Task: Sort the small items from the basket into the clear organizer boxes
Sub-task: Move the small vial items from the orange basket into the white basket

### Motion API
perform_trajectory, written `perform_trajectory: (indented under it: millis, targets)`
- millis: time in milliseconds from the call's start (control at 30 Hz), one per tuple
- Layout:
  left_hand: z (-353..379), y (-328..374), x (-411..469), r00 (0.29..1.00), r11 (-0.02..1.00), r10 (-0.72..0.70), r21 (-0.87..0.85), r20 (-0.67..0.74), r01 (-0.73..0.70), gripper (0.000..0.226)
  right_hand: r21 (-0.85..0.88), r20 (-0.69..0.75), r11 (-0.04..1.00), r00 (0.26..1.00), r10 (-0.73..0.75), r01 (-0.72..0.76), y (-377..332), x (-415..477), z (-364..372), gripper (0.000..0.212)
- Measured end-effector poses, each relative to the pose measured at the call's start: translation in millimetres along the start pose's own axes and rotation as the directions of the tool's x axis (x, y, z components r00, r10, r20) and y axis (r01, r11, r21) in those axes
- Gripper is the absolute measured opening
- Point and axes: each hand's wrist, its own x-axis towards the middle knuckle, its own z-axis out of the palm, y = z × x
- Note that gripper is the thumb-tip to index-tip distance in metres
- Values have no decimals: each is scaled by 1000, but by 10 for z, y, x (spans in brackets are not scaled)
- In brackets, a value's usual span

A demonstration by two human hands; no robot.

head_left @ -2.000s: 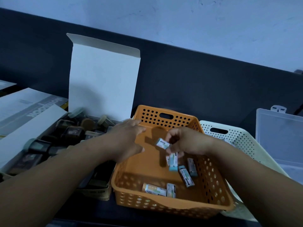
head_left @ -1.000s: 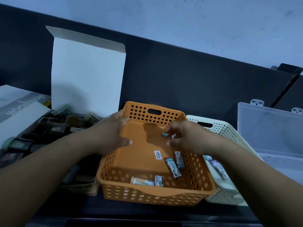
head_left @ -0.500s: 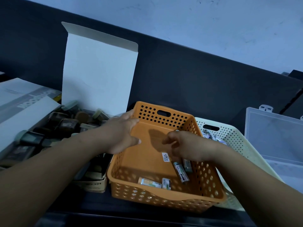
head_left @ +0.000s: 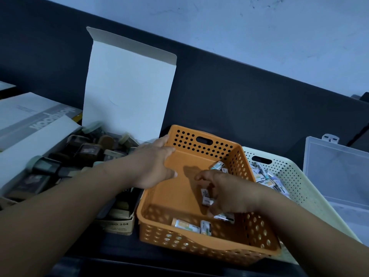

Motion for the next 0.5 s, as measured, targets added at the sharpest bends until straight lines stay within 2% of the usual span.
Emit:
perform_trajectory:
  millis: [100, 200, 300, 500]
  targets:
    - [-9, 13, -8, 1000, 1000, 7, 10, 4, -7, 76, -94, 22, 995, 999, 32, -30, 30, 2, 15, 90]
    - [-10, 15, -11, 1000, 1000, 9, 5, 8, -9, 75, -143, 76, 989, 996, 46, -35, 19, 3, -4, 71]
    - [-10, 28, -18, 1000, 1000, 4, 14, 4, -4, 75, -139, 115, 990, 993, 24, -8, 20, 11, -6, 56]
    - [-20, 77, -33, 1000, 999, -6, 40, -4, 6, 73, -65, 136, 997, 990, -32, 42, 70, 73, 3, 40]
